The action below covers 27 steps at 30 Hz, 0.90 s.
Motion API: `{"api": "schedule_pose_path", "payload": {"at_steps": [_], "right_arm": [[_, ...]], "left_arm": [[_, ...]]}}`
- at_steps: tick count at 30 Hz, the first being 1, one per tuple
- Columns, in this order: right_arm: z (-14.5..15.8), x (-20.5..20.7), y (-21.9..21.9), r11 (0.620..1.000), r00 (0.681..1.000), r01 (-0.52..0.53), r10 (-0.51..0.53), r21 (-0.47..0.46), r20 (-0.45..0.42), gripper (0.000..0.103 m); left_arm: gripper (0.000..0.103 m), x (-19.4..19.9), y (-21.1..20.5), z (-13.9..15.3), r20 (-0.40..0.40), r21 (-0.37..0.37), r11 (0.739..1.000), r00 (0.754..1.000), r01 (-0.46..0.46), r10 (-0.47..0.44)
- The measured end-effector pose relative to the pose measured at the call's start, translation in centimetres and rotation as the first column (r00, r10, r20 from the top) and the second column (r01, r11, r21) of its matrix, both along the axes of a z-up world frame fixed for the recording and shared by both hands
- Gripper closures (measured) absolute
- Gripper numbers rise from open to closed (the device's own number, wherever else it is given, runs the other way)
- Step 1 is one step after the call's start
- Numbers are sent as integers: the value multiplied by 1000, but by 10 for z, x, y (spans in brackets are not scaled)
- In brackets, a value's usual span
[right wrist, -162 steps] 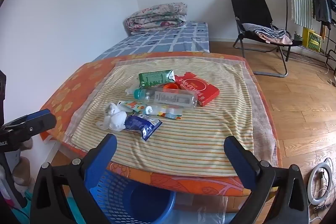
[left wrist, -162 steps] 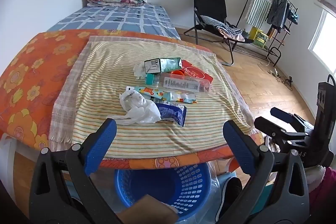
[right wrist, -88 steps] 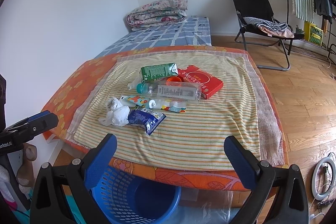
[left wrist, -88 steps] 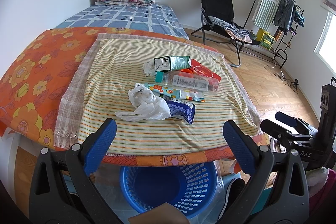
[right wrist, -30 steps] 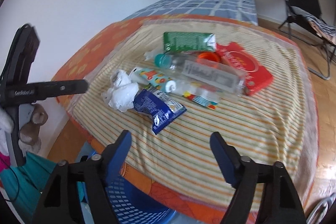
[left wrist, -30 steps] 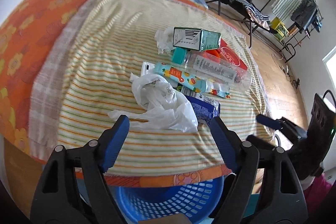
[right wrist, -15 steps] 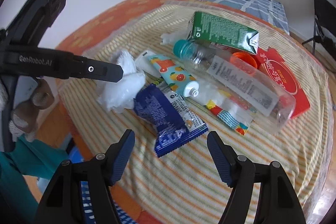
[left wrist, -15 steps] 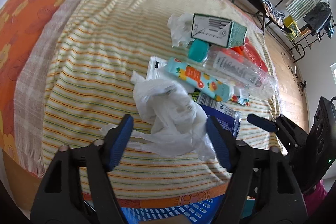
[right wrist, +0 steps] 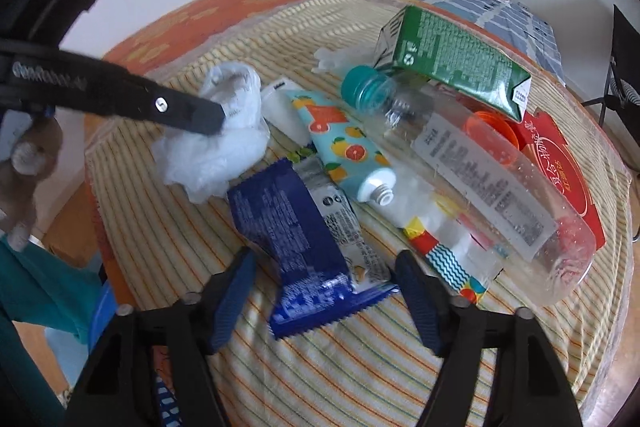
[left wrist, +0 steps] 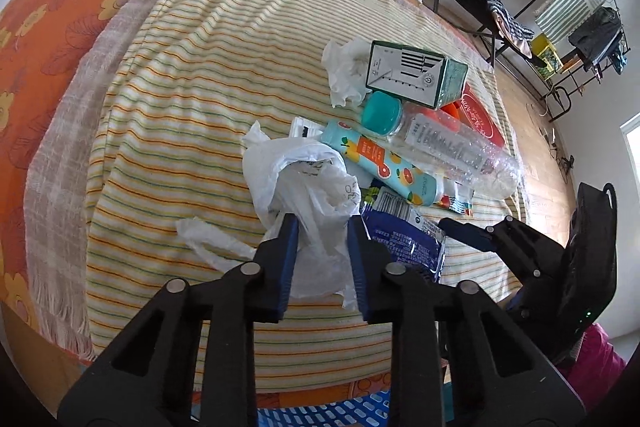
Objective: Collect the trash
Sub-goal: 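Grasp the white plastic bag with the left gripper while the right grasps the blue snack wrapper, then carry bag and wrapper over the blue basket and open both grippers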
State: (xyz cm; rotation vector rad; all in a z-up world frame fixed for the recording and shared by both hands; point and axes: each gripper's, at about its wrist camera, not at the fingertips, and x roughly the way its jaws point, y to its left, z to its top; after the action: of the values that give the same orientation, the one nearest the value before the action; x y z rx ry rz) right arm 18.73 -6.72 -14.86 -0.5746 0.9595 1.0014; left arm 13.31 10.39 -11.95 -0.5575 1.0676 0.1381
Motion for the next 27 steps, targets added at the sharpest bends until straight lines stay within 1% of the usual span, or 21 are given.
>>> {"api": "schedule_pose_path", "payload": {"at_steps": [3,5,14,19,22,25,27], "right_arm": [[2,-3,-5,1000,1000,0,0,8,-15,42],[5,-7,-9,1000,1000,5,-4,22,-28,43],[28,-29,-30,997,999,29,-26,67,-44,44],[46,-44,-43,994,998,37,-32,99,-52,44],[56,-54,-55,992,996,51,-43,118,-72,44],[60,-66,-69,991,995,58,-48,120,-90,44],[62,-74,-79,990,993,62,-49,124,-108,44]], "left_arm": [[84,-5,2,3,3,9,1000,1000,-4,4],[89,-10,4,6,10,17,1000,1000,-8,8],[89,-38,5,26,63,52,999,998,-10,7],[89,-54,-3,43,107,68,998,994,11,-18],[89,-68,-12,50,124,81,996,992,28,-38],[89,-80,-19,54,133,80,996,990,42,-53],[89,-90,-26,55,137,92,994,988,53,-66]]}}
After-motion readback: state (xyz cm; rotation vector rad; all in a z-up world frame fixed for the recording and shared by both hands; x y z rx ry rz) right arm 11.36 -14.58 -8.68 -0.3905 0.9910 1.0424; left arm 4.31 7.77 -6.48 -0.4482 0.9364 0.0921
